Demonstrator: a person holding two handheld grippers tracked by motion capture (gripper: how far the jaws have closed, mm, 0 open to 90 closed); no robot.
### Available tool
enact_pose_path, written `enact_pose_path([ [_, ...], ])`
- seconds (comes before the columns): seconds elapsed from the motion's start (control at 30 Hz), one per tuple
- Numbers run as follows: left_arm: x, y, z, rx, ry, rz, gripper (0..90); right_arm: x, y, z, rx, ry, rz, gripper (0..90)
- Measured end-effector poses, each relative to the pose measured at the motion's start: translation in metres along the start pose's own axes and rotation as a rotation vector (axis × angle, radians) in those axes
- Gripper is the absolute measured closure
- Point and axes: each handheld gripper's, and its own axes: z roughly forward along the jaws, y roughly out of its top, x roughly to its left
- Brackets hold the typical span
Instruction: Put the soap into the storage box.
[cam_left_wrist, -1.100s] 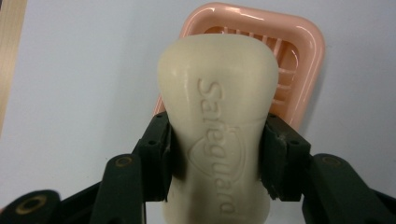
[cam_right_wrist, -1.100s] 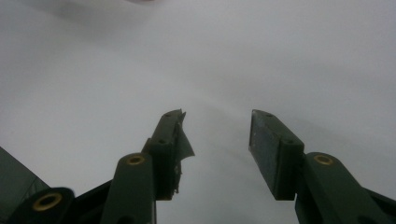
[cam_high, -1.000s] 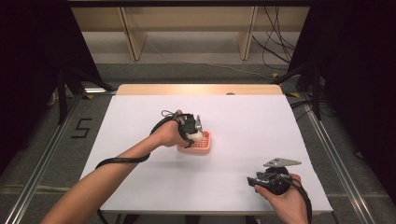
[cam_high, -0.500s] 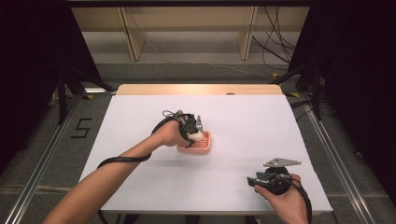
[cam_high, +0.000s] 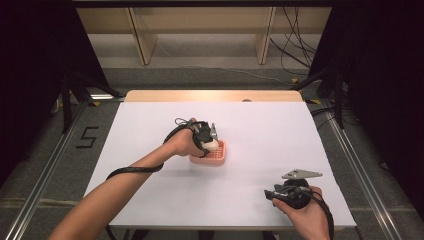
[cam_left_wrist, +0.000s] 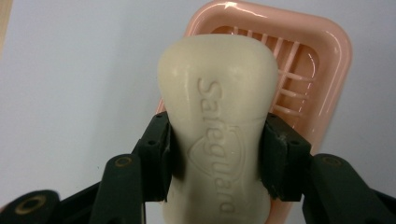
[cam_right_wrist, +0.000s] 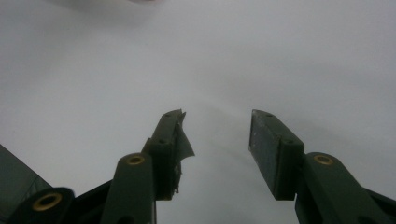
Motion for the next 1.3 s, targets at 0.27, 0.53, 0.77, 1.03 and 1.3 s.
enact_pose_path([
  [0.27,0.001,0.0,0.004,0.001,-0.012,-0.02,48.3,-0.001,0.0,0.0,0.004,-0.008,-0.003,55.3],
  [0.53,0.001,0.0,-0.013,-0.048,-0.011,-0.028,44.6,0.0,0.0,0.0,0.001,-0.002,0.001,55.2],
  [0.77,-0.002,-0.016,-0.039,-0.088,0.014,-0.056,43.0,0.0,0.0,0.0,-0.002,0.001,0.0,55.3],
  [1.03,-0.024,-0.067,-0.079,-0.173,0.03,-0.192,39.2,0.004,0.0,-0.001,0.035,-0.017,0.027,55.2],
  [1.3,-0.051,-0.128,-0.095,-0.227,0.062,-0.319,38.0,0.004,0.0,0.001,0.027,0.009,0.026,55.2],
])
